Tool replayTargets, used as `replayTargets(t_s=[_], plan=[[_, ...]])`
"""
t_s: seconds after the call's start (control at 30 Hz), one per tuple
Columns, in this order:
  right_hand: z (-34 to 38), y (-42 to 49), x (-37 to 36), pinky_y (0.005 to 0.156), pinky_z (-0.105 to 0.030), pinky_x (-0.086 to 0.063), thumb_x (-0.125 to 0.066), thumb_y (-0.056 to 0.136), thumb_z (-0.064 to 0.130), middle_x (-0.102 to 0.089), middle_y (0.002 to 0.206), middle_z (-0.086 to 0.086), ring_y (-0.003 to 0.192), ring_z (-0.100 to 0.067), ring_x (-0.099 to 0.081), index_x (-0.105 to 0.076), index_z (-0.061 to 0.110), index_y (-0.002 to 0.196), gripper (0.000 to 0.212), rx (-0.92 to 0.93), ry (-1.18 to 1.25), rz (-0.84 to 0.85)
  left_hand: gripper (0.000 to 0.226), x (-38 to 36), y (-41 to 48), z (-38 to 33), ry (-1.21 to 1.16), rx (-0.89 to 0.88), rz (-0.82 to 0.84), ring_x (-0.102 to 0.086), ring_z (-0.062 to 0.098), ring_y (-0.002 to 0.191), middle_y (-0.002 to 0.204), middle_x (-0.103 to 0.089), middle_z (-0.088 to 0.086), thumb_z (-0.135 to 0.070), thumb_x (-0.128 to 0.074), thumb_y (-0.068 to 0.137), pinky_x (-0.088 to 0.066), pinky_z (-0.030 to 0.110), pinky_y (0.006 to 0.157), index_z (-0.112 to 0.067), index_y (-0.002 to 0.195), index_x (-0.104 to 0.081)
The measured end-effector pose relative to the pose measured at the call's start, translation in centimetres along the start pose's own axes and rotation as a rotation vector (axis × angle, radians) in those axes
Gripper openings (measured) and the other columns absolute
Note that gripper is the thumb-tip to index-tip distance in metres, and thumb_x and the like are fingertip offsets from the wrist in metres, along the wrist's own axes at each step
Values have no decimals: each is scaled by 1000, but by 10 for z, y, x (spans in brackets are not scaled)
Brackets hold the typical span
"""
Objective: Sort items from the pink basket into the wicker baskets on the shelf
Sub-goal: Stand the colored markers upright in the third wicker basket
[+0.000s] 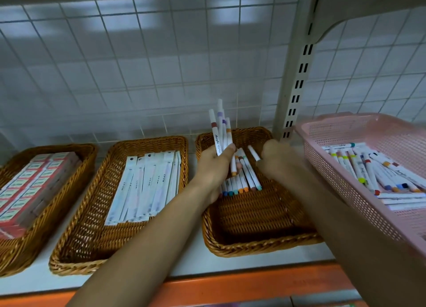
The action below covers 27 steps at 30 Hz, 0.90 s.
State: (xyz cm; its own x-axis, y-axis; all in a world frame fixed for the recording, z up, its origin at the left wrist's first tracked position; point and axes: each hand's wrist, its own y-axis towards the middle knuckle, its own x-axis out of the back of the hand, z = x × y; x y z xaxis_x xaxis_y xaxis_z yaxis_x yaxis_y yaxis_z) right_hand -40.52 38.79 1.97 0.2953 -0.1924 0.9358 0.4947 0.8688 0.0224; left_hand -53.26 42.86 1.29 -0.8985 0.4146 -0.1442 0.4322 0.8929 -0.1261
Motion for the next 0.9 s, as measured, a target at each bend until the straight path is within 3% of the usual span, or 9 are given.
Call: replayTargets(t_s=[0.1, 0.2, 0.43, 0.57, 0.67, 0.77, 0.9], plan=[[1, 1, -11, 65, -28, -41, -54, 92, 10, -52, 86, -7, 77, -19, -51, -55, 8, 92, 2, 55, -142, -37, 16, -1, 0, 3, 50, -38, 2, -63, 8, 66, 72, -62, -2, -21, -49, 98, -53, 22, 61, -18, 89, -61], [0, 3, -19, 68, -30, -43, -54, 91, 7, -58, 94, -10, 87, -24, -58, -57, 7, 93, 4, 73, -169, -42, 17, -1, 0, 5, 55, -52, 9, -62, 8, 67, 74, -62, 0, -20, -48, 98, -55, 21, 63, -19, 89, -62], [-2, 9, -28, 65, -28, -42, -56, 89, 6, -44, 75, -4, 73, -18, -47, -57, 7, 85, 4, 58, -164, -13, 15, -1, 2, 6, 79, -62, 0, -65, 13, 77, 84, -65, 3, -16, -48, 98, -55, 23, 67, -13, 105, -61], [-6, 13, -28, 64, -29, -47, -57, 90, 14, -57, 76, -4, 72, -19, -56, -57, 12, 76, 15, 75, -96, -58, 13, -1, 2, 6, 84, -52, -3, -65, 17, 84, 92, -67, 7, -16, -49, 98, -55, 24, 72, -15, 101, -62], [0, 5, -14, 66, -25, -51, -51, 94, 16, -67, 87, -1, 77, -16, -64, -65, 14, 97, 14, 162, 344, -64, 14, 0, 3, 5, 45, -41, -12, -60, 10, 70, 86, -65, 6, -16, -50, 98, -52, 18, 62, -12, 102, -63], [10, -11, 1, 60, -24, -57, -50, 96, 11, -69, 87, -6, 71, -19, -69, -61, 17, 107, 16, 136, 873, 100, 15, 0, 2, 4, -6, -41, -26, -61, 9, 65, 81, -65, 4, -16, -51, 97, -51, 17, 56, -11, 104, -64], [9, -19, 5, 61, -24, -58, -62, 89, 12, -69, 94, -10, 76, -18, -70, -60, 11, 110, 21, 85, 963, 249, 12, 0, 1, 5, -1, -54, -6, -63, 8, 62, 79, -66, 4, -15, -54, 96, -51, 18, 55, -13, 99, -65]])
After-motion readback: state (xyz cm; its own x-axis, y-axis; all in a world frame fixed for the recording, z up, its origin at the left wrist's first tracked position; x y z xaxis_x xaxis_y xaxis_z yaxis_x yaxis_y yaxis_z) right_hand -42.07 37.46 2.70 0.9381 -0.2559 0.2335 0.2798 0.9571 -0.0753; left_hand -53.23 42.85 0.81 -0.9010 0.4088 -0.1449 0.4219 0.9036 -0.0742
